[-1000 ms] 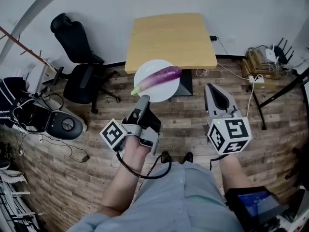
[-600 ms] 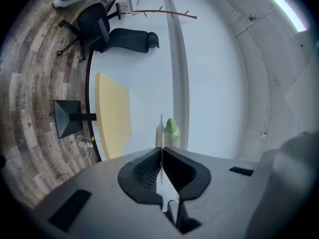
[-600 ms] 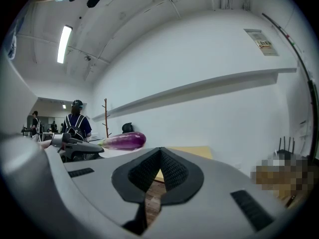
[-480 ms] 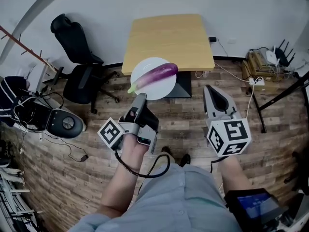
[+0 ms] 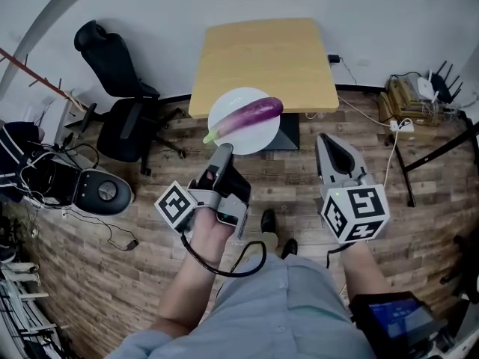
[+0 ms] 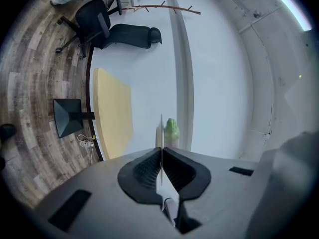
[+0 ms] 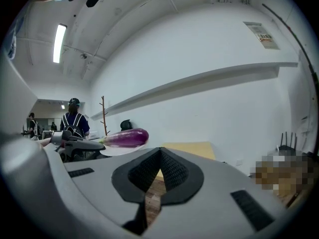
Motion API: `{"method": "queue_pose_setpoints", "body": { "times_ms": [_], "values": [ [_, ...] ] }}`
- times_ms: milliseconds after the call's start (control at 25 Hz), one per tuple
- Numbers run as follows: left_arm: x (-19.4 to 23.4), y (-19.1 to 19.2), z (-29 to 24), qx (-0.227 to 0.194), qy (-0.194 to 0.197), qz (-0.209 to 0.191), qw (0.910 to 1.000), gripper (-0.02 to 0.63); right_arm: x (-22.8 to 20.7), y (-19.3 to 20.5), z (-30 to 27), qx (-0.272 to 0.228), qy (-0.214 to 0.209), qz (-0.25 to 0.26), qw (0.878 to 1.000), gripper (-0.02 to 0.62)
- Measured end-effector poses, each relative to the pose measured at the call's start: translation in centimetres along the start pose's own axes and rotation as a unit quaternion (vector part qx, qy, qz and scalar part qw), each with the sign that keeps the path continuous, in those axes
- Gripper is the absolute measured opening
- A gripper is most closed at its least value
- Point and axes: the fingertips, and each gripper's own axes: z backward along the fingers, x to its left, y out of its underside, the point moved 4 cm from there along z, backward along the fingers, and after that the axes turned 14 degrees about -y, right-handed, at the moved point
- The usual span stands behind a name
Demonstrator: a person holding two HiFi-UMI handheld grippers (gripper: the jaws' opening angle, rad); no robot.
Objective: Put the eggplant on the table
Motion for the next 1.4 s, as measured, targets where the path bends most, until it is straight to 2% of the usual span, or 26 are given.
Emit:
{"method": "queue_pose_setpoints", "body": {
  "times_ms": [360,720,1400],
  "values": [
    [1.6,-0.7,-0.7,0.012,0.013,-0.013,0.9998,0.012,0.0,1.6,-1.6,-0.015,0.003,0.006,1.000,0.000],
    [0.6,-5.1,-6.0,0.035,0.013,-0.013,0.9992,0.012,-1.7,-0.5,-8.0,-0.015,0.014,0.009,1.000,0.000],
    [0.2,-9.8,-12.8,0.067,0.011,-0.011,0.9976,0.012,-4.8,-2.4,-15.6,-0.029,0.033,0.011,0.999,0.000]
  ]
}}
